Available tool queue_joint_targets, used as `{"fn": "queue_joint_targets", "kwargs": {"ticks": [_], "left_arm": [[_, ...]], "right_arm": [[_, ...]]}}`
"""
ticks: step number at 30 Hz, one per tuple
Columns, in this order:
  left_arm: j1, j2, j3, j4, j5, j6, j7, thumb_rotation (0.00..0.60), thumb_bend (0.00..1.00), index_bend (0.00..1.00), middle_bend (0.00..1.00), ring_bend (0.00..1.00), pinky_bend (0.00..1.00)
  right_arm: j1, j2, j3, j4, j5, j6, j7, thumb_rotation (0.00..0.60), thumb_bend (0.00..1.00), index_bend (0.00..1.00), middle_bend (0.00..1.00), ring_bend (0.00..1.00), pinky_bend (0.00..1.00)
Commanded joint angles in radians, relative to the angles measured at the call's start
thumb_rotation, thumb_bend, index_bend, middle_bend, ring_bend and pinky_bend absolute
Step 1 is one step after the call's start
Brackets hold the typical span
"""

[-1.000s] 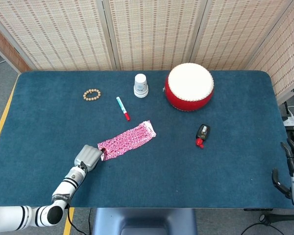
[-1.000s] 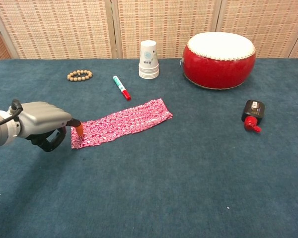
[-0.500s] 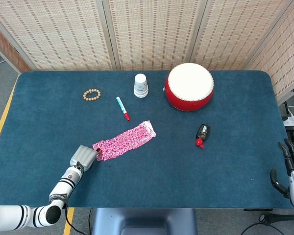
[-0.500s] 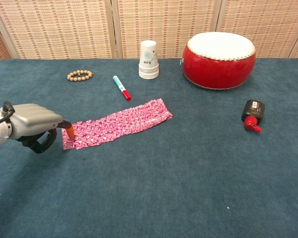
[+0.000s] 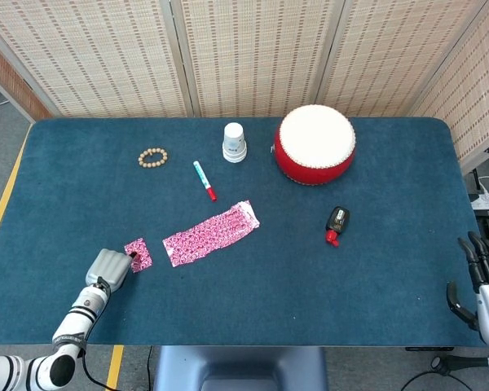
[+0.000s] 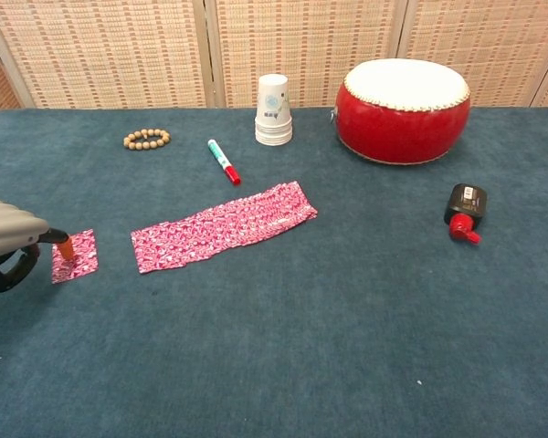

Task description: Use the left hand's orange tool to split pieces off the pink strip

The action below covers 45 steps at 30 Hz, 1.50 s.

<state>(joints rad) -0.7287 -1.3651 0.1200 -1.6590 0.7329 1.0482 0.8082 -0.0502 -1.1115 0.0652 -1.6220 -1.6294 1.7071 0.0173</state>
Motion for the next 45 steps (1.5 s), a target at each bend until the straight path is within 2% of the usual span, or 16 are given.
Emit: {"fn": "queue_joint_targets", "kwargs": {"ticks": [1,6,10,13,17,22,26,35,45], "left_arm": [[0.029,0.023,0.026,0.01,0.024,0.013,-0.02,0.6,0.77,0.3,0.64,0.69,0.63],[0.054,0.048,0.037,0.007,0.04,0.027,-0.03,0.6,0.77,0.31,0.64,0.69,0.63],[0.067,0.065,0.02,-0.022,0.086,0.07,-0.043,0.6,0.77,0.31,0.64,0.69,0.63],[0.08,0.064,-0.005,-0.037,0.178,0.123,-0.081,0.6,0.77,0.26,0.64,0.69,0.63],[0.072,0.039,-0.038,-0.053,0.26,0.143,-0.09,0.6,0.77,0.12,0.63,0.69,0.63],[0.024,-0.026,-0.083,-0.054,0.257,0.089,-0.039,0.6,0.77,0.06,0.64,0.69,0.64],[-0.009,-0.067,-0.113,-0.043,0.218,0.048,-0.004,0.6,0.77,0.08,0.64,0.69,0.64],[-0.043,-0.11,-0.116,-0.015,0.105,0.002,0.072,0.6,0.77,0.24,0.64,0.69,0.64],[-0.063,-0.144,-0.115,0.015,0.06,-0.035,0.063,0.6,0.77,0.27,0.64,0.69,0.64]], "right_arm": [[0.001,0.0,0.0,0.0,0.001,-0.002,-0.002,0.6,0.51,0.0,0.0,0.0,0.0],[0.003,0.001,-0.004,-0.003,-0.001,-0.009,-0.007,0.6,0.51,0.0,0.0,0.0,0.0],[0.003,0.0,-0.004,-0.004,0.002,-0.013,-0.013,0.6,0.51,0.0,0.0,0.0,0.0],[0.005,0.0,-0.005,-0.004,0.001,-0.017,-0.016,0.6,0.51,0.0,0.0,0.0,0.0],[0.007,0.0,-0.006,-0.004,0.003,-0.022,-0.019,0.6,0.51,0.0,0.0,0.0,0.0],[0.01,0.002,-0.007,-0.006,0.004,-0.03,-0.022,0.6,0.51,0.0,0.0,0.0,0.0],[0.014,0.007,-0.01,-0.008,0.007,-0.042,-0.022,0.6,0.51,0.0,0.0,0.0,0.0],[0.019,0.013,-0.012,-0.014,0.008,-0.054,-0.023,0.6,0.51,0.0,0.0,0.0,0.0],[0.024,0.013,-0.011,-0.019,0.017,-0.066,-0.032,0.6,0.51,0.0,0.0,0.0,0.0]]}}
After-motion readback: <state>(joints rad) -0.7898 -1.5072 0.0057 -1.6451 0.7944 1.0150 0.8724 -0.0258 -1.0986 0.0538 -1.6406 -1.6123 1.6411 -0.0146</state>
